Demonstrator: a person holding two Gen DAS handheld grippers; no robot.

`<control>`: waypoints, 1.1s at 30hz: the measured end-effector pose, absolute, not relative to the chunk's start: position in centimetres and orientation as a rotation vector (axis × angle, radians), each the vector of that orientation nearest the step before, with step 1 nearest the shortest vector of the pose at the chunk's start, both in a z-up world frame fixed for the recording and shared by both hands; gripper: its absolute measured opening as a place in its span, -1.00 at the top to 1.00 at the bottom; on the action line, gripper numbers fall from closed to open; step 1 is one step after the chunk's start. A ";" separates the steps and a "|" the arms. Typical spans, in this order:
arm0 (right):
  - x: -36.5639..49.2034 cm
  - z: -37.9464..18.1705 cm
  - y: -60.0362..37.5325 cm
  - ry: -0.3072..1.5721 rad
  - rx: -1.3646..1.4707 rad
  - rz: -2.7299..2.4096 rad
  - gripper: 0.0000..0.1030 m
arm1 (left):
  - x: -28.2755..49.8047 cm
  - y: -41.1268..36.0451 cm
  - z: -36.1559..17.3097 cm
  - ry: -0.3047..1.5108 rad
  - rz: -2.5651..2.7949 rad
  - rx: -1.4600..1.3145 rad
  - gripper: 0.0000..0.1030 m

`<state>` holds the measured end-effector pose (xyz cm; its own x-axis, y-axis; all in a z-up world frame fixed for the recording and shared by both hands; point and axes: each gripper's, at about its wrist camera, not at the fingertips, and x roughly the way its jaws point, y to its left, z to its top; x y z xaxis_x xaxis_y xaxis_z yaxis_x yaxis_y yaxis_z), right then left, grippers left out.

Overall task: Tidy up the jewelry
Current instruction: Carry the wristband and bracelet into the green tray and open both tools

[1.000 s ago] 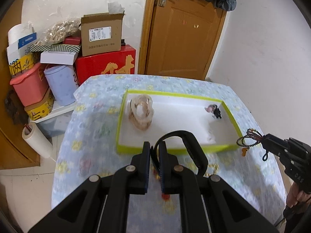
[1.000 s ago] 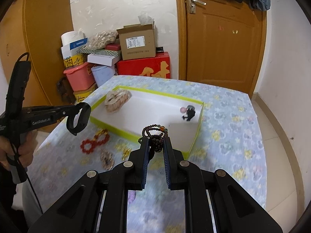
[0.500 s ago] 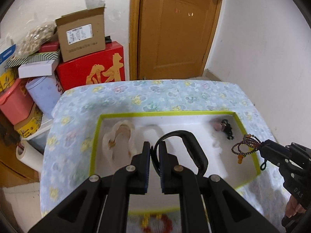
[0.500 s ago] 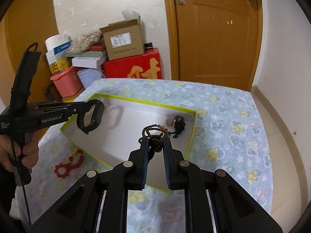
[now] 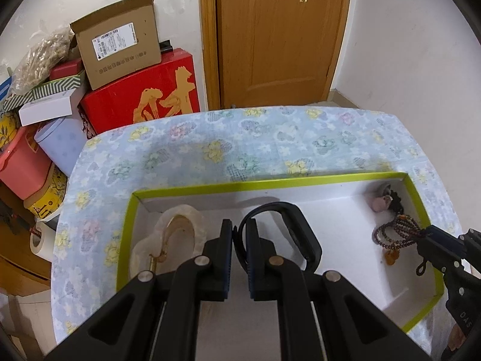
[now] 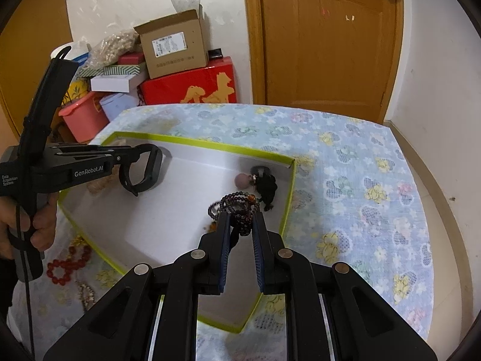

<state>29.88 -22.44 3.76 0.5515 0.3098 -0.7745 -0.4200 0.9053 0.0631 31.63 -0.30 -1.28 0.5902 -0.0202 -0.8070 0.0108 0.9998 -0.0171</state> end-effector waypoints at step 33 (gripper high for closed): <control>24.0 7.9 -23.7 0.845 -0.127 0.420 0.37 | 25.0 0.2 3.1 0.857 -0.053 -0.051 0.63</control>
<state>23.96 -23.68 7.91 0.5874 0.3095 -0.7478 -0.4090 0.9108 0.0558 24.98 0.21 3.08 0.6535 -0.0677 -0.7539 0.0265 0.9974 -0.0666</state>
